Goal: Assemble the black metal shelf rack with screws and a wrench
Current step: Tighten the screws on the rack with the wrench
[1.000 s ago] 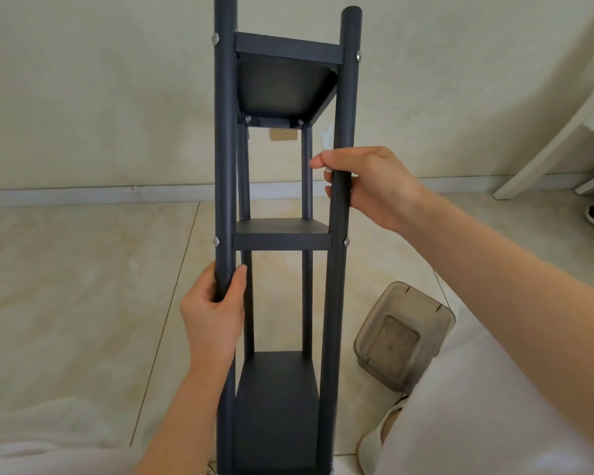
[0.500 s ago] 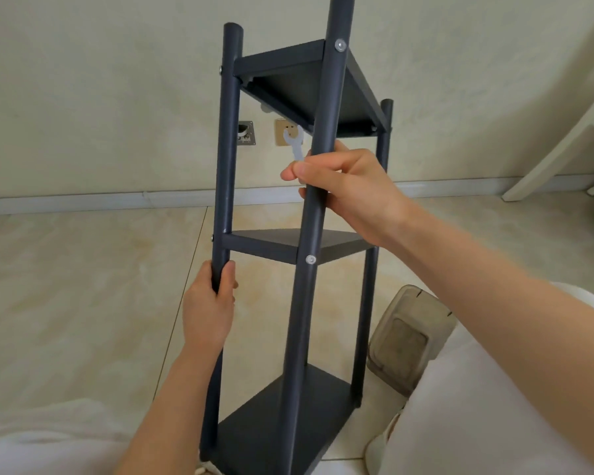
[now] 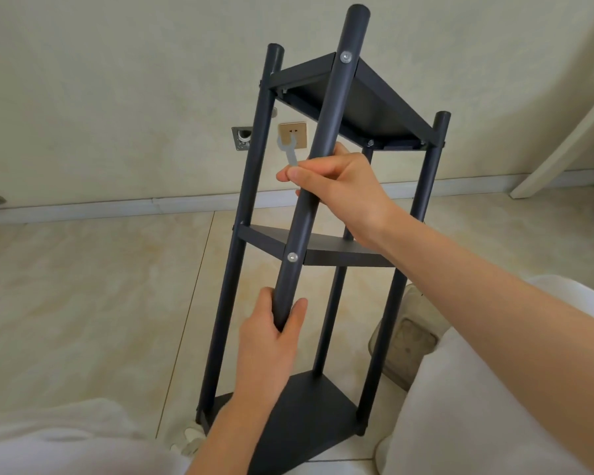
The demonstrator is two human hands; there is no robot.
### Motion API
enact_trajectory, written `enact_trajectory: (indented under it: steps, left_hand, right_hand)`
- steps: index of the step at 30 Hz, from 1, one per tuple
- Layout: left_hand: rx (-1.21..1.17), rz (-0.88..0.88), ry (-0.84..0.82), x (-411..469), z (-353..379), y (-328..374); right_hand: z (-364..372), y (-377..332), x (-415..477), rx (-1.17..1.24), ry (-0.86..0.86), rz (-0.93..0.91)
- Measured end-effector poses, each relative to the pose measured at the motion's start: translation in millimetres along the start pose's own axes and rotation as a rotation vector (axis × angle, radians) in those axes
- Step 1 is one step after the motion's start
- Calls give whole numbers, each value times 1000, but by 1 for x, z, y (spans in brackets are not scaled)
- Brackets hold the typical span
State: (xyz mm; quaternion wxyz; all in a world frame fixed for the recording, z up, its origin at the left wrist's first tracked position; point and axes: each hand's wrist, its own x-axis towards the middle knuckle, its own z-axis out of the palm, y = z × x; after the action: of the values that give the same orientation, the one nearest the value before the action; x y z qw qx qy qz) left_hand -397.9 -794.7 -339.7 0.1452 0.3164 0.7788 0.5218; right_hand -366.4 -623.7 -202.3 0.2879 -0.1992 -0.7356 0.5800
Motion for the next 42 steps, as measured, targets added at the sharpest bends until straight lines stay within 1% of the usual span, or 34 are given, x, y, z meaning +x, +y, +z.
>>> enact_trajectory:
  steps: [3, 6, 8, 10, 13, 17, 20, 23, 30, 33, 36, 39, 42]
  left_hand:
    - [30, -2, 56, 4, 2, -7]
    - [40, 8, 155, 0, 2, -11]
    - [27, 4, 219, -2, 3, -12]
    - [18, -7, 258, -3, 2, -13]
    - [8, -9, 288, 0, -3, -16]
    - [-9, 19, 307, 5, -9, -15]
    - [-17, 32, 307, 8, -9, -14]
    - [-24, 43, 312, 10, -9, -14]
    - [-31, 88, 332, 11, -11, -19]
    - [-10, 83, 343, 11, -12, -22]
    - [11, 73, 353, 12, -13, -23]
    - [16, 49, 373, 14, -16, -23]
    - [4, 38, 384, 13, -18, -23]
  right_hand:
    - [-2, -2, 0, -92, -36, -21]
    - [0, -5, 0, -185, -110, -53]
    - [2, -7, -1, -185, -184, -55]
    - [4, -8, -3, -165, -216, -43]
    - [4, -2, -9, -216, -181, -30]
    - [6, 13, -24, -446, -172, -70]
    - [13, 27, -40, -491, -170, -24]
    - [26, 43, -58, -493, -131, 22]
    - [54, 78, -96, -389, -23, 58]
    - [62, 87, -97, -396, 28, 51]
    - [70, 96, -94, -453, 21, 94]
    - [75, 102, -84, -387, 28, 169]
    - [83, 104, -76, -348, 73, 174]
